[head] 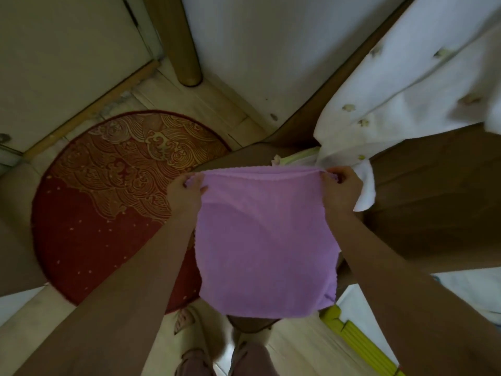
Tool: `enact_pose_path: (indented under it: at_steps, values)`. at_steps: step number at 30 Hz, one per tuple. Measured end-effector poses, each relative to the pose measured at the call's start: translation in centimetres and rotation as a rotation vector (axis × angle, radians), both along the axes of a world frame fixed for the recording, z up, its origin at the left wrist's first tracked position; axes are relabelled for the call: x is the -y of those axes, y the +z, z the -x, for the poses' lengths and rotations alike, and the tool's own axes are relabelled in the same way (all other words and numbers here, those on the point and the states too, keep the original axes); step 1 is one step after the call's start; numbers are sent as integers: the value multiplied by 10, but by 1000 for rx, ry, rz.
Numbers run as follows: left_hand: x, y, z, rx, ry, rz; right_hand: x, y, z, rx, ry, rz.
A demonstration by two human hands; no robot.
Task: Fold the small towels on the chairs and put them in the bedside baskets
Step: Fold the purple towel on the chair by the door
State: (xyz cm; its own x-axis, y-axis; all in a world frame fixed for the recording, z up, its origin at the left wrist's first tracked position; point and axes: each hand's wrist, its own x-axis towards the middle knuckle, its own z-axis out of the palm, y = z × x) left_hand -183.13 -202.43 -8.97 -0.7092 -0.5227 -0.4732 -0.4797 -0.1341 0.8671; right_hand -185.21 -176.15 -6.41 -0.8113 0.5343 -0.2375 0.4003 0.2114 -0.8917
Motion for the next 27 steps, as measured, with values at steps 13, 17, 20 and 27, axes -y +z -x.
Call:
enact_pose_path:
  at_steps: [13, 17, 20, 27]
  values:
    - [-39, -95, -10, -402, -810, 670, 11, -128, -21, -270, 859, -849]
    - [-49, -123, 13, -320, -1173, 1084, -8, -142, 2, -151, 996, -1108]
    - [-46, -134, 21, -211, -1057, 1244, -19, -146, 5, -42, 829, -1027]
    - [-64, -106, 16, 19, -990, 1212, -3, -112, -22, 6, 476, -701]
